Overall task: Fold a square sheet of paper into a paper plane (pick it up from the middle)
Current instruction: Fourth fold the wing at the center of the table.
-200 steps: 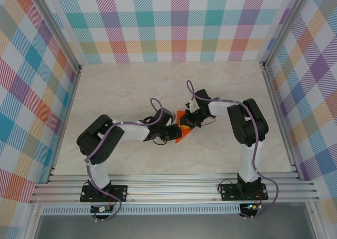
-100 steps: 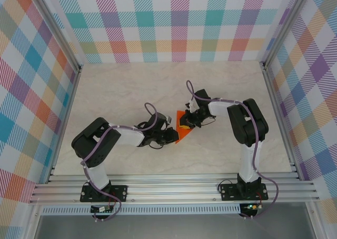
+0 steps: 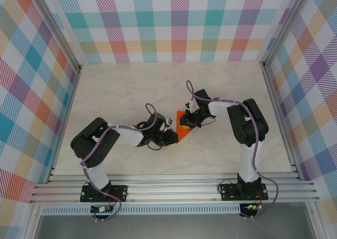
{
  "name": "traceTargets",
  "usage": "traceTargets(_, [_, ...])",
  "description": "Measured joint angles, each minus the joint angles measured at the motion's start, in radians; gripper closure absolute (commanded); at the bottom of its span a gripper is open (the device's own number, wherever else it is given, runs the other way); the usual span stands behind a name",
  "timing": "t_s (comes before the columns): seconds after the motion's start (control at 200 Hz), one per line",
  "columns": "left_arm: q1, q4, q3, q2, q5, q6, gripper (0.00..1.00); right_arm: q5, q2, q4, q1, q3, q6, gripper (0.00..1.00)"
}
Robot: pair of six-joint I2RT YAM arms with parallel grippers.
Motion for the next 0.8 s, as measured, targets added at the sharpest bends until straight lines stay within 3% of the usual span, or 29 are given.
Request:
traceTargets(0.515, [0.0, -0.302, 0.003, -0.119, 0.013, 0.065, 0.81, 0.003, 0.0, -0.003, 0.0, 0.002, 0.0, 0.87])
traceTargets(0.8, [0.006, -0.277, 0.234, -0.053, 0.005, 0.065, 0.82, 0.003, 0.0, -0.003, 0.0, 0.002, 0.0, 0.87])
